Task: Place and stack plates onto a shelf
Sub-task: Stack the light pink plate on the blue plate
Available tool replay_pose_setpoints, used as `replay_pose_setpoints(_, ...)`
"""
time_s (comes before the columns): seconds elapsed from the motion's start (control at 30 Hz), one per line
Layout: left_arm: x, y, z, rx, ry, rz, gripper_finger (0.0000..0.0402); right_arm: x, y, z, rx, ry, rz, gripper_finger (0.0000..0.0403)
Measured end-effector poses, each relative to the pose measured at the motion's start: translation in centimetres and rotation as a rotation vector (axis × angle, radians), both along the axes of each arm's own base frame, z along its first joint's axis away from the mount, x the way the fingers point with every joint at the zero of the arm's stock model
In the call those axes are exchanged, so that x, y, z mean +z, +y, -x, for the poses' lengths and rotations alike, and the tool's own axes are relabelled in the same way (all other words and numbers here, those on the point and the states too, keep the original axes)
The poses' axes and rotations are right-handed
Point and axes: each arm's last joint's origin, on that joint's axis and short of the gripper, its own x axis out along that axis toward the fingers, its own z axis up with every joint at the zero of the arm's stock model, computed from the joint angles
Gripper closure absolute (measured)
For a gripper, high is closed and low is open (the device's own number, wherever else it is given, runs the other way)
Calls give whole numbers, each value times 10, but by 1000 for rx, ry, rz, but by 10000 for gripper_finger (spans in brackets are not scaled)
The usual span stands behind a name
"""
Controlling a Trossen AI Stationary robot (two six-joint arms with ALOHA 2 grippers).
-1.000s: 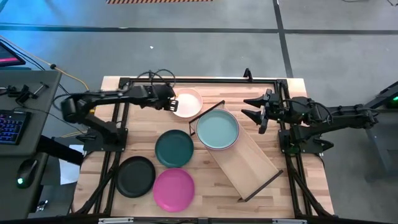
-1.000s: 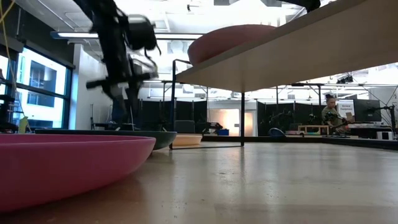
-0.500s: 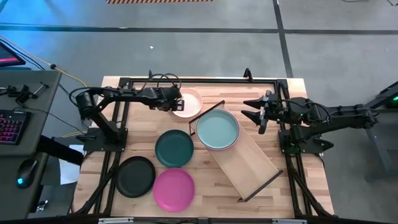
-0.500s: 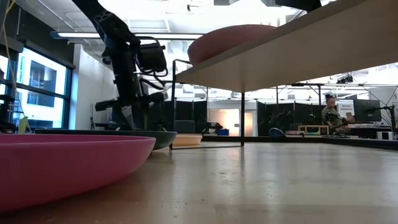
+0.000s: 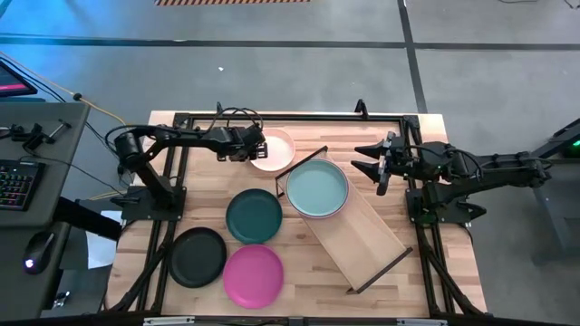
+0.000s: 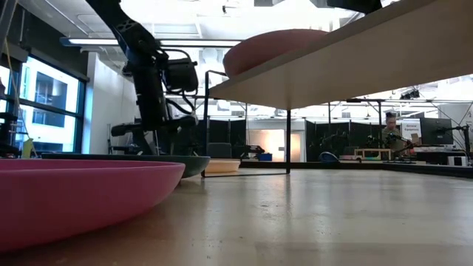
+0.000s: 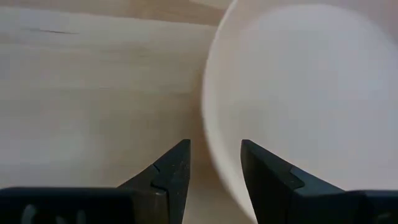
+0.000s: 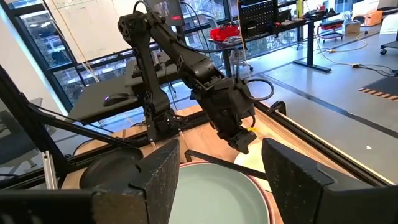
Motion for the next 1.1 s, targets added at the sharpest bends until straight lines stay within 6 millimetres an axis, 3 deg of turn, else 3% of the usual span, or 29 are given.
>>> replay_pose_setpoints(0.17, -15, 4, -7, -11, -27, 54, 273, 0, 0, 0, 2, 0, 0, 192)
replay_pose_setpoints(0.37, -19, 4, -6, -15, 1, 62, 286, 0, 0, 0, 2, 0, 0, 192)
replay_pose_setpoints(0.57, -8, 7, -1, -58, -5, 28, 381, 0, 0, 0, 3, 0, 3, 192)
replay_pose_setpoints(0.73, 36, 15, 14, -106, -76, -119, 393, 0, 0, 0, 2, 0, 3, 192)
replay_pose_setpoints(0.9, 99, 18, 40, -110, -201, -285, 398, 0, 0, 0, -11, -1, -1, 192)
replay_pose_setpoints(1.1, 180, -21, 38, -294, -424, -385, 400, 1, -5, 2, -177, -31, -55, 192)
